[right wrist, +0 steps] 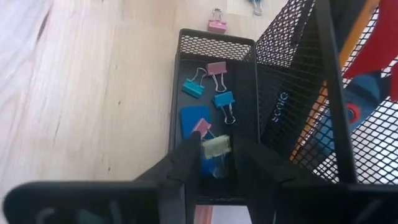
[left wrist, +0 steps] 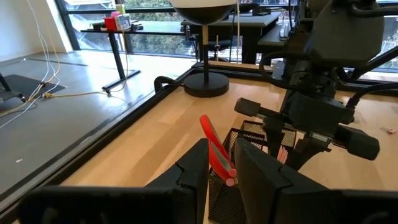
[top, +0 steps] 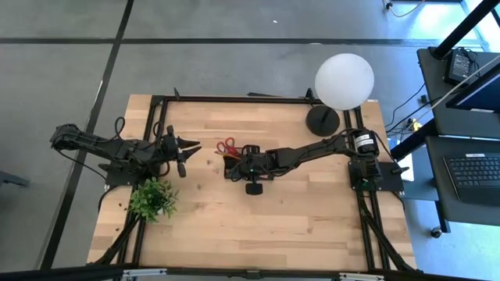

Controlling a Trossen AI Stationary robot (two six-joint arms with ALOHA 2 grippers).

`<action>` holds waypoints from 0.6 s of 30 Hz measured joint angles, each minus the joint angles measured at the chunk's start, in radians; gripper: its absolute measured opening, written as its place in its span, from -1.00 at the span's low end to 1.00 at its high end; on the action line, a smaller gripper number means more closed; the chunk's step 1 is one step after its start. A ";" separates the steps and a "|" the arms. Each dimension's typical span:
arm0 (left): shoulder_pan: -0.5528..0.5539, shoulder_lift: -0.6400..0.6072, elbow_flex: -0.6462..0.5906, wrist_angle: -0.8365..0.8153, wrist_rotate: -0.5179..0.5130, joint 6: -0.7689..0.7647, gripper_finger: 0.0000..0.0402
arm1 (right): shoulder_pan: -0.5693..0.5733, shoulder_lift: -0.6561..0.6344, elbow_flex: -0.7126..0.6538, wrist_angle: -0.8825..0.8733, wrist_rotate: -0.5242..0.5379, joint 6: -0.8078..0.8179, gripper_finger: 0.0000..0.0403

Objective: Pick and place office supplies into organizer
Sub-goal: Put the light green binder clip into the black desk organizer, then put the pink binder clip into the black desk organizer

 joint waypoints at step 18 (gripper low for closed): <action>0.000 0.000 0.000 0.000 0.000 0.000 -0.64 | 0.005 -0.015 0.047 -0.156 -0.006 0.142 -0.46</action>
